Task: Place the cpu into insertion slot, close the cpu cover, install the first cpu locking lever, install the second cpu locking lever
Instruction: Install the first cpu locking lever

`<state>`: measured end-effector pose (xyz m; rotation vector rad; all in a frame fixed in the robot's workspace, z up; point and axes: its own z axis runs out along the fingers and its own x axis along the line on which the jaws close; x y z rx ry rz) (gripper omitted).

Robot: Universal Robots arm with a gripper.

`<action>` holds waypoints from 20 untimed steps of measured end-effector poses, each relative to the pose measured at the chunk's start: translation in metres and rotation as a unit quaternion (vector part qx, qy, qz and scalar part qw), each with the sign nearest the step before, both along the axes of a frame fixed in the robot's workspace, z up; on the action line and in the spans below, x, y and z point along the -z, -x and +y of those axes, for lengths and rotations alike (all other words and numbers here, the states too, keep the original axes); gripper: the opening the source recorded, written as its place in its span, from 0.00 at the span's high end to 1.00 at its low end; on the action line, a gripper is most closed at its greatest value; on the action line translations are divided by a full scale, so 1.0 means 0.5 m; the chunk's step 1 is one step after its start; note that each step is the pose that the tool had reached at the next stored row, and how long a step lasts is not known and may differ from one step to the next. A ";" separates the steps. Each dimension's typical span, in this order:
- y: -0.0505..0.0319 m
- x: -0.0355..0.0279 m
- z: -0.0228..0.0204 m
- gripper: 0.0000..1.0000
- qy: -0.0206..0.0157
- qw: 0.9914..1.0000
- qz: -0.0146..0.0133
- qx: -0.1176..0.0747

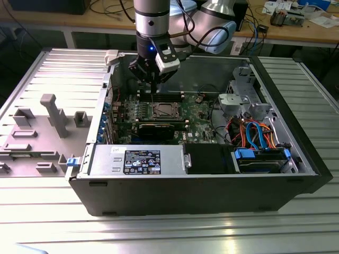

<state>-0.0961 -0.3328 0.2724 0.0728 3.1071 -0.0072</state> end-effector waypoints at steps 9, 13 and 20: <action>0.010 0.001 0.0000 0.89 0.000 1.000 0.000 -0.017; 0.012 0.001 0.0000 0.89 0.000 1.000 0.000 -0.017; 0.017 0.002 -0.0001 0.89 0.000 1.000 0.000 -0.019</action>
